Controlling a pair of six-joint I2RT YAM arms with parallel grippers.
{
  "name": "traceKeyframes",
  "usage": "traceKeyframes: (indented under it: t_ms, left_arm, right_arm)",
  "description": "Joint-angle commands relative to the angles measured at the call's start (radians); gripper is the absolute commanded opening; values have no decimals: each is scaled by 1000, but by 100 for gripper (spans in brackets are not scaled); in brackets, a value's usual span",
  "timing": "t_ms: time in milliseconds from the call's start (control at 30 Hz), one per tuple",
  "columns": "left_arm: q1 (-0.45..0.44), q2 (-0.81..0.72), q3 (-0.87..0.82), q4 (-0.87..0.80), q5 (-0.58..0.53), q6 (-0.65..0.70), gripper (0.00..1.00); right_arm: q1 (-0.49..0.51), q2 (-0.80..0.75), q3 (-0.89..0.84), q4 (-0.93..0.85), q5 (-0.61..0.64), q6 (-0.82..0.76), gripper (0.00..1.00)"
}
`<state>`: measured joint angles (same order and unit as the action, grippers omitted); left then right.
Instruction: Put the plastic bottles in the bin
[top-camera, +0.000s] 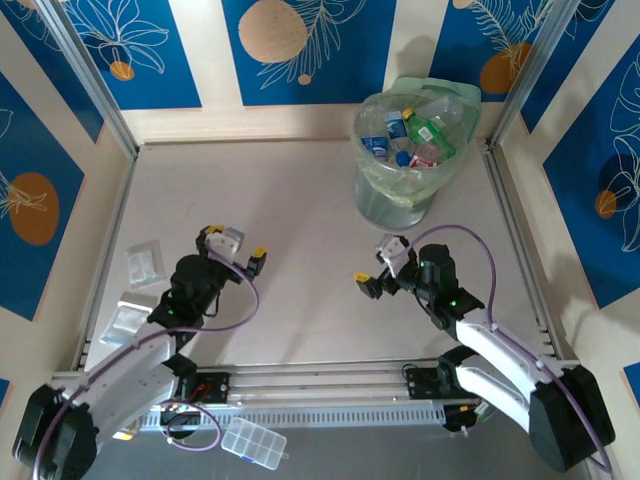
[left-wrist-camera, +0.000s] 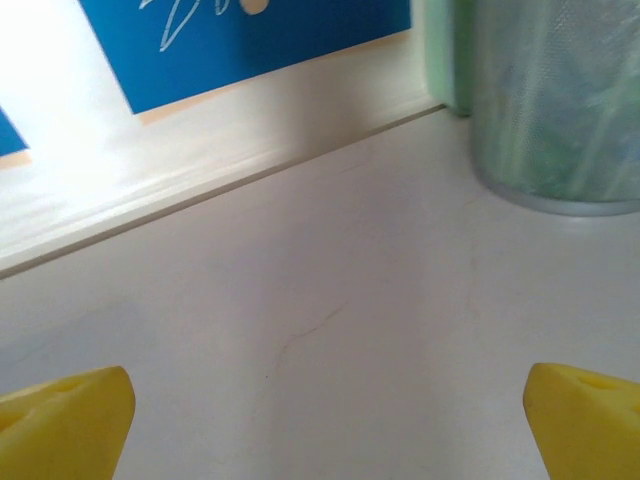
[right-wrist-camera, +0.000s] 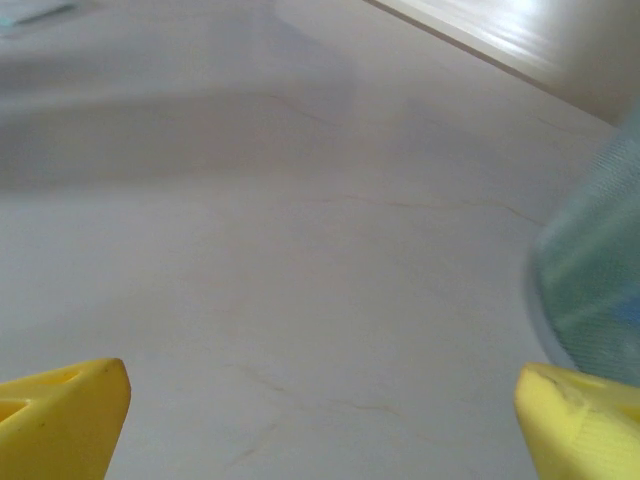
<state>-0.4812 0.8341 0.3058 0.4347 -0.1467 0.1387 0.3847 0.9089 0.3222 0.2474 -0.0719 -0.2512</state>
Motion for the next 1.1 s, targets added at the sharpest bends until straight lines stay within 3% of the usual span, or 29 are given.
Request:
traceKeyframes:
  t_ms: [0,67,200,300,500,667,733,900,967,1067]
  left_arm:
    - [12,105,1,173,-122,62,99]
    - [52,186,2,198,-193,0,99]
    - [133,283,9,219,-184,15,99]
    - [207,337,9,220,-118,34,99]
    - [383,463,-8,348,-26,-82,99]
    - [427,687,-68,708,2,-152,99]
    - [432,792,-118,948,13,-144,99]
    - [435,738,-50,743,71,-138,99]
    - [435,735,-12,673,162,-101,99]
    - [433,728,45,542,295,-48,99]
  right_arm:
    - [-76,94,-8,152,104,77,99]
    - [-135,160,-1,185,130,127,99]
    - [-247,260,28,215,158,192,99]
    - [-320,312,60,217,158,224,99]
    - [-459,357,54,332,66,288,99]
    - [-499,391,47,416,27,388,99]
    - [-490,432,-2,583,32,438,99]
    - [-456,643,-68,925,34,412,99]
    - [-436,583,14,667,47,375,99]
    - [-390,606,99,537,114,343,99]
